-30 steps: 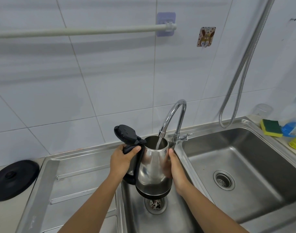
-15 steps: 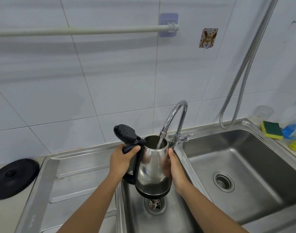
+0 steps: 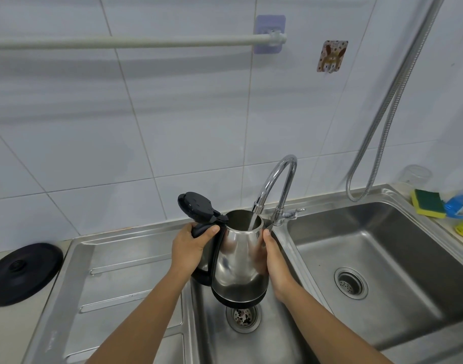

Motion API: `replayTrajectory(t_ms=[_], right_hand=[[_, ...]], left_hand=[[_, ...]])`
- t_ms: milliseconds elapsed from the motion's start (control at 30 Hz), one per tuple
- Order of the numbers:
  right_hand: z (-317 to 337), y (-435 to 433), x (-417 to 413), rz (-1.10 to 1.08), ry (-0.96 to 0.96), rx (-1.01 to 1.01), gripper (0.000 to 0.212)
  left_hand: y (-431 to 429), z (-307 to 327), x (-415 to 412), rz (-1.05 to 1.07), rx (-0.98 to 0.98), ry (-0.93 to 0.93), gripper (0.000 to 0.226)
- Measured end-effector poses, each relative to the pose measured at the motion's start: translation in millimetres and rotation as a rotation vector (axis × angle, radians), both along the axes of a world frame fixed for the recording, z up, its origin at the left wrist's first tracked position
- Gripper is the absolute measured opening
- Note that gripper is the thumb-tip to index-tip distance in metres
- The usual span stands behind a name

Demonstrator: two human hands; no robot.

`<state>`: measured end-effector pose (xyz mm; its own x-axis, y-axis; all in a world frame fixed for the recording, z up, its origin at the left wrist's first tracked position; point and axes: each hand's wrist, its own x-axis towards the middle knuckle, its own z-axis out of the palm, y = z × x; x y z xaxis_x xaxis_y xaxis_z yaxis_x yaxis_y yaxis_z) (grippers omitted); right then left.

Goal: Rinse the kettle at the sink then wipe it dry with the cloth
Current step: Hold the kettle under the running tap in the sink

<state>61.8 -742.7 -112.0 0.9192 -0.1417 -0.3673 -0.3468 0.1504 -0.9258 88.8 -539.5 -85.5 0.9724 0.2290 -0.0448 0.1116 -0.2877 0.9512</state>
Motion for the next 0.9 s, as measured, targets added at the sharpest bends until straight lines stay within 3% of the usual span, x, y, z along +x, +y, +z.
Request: replayTrajectory(t_ms=[233, 633, 900], right_hand=[[-3.6, 0.0, 5.9, -0.003, 0.006, 0.000, 0.035], [-0.6, 1.3, 6.0, 0.039, 0.015, -0.023, 0.051], [0.5, 1.2, 6.3, 0.036, 0.013, -0.010, 0.051]], left_hand=[[1.2, -1.4, 4.3, 0.014, 0.008, 0.012, 0.034], [2.1, -1.3, 5.7, 0.027, 0.019, 0.019, 0.034], [1.5, -2.0, 7.3, 0.025, 0.011, 0.024, 0.036]])
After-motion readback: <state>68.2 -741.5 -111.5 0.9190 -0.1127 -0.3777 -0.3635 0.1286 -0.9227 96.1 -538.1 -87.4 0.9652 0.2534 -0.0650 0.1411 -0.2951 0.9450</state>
